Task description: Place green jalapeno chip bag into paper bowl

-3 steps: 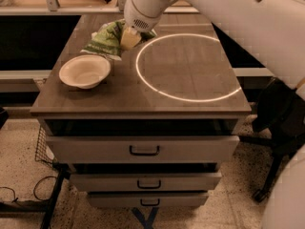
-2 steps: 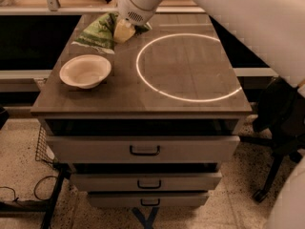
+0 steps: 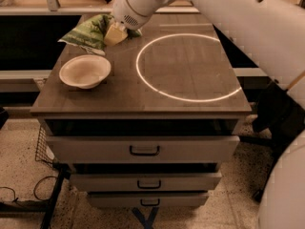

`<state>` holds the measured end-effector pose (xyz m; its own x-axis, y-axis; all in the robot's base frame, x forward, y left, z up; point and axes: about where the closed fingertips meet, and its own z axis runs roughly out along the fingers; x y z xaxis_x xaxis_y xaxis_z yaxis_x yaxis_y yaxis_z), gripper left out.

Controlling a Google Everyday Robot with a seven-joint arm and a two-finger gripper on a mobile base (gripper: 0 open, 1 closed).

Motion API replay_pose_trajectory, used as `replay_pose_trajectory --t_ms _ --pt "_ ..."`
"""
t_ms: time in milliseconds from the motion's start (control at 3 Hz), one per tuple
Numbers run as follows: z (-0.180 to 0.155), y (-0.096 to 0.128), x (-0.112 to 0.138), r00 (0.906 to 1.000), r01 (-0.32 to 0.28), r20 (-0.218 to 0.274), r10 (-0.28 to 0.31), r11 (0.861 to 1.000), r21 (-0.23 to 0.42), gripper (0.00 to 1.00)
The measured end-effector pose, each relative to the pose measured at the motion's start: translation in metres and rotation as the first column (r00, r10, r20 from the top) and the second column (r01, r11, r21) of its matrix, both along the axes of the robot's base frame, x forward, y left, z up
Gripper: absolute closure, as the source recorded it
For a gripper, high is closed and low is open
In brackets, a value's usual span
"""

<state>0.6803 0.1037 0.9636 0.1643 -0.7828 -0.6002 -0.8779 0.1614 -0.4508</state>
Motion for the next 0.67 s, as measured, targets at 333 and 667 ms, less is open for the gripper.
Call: replay_pose_trajectory --t_ms 333,667 --pt "-0.022 0.011 -0.003 0.9966 -0.021 -0.078 0.025 0.999 0.050 1.00" --pt "-0.040 0.020 -0.006 0.9898 -0.031 -0.137 0.039 0.998 0.057 1.00"
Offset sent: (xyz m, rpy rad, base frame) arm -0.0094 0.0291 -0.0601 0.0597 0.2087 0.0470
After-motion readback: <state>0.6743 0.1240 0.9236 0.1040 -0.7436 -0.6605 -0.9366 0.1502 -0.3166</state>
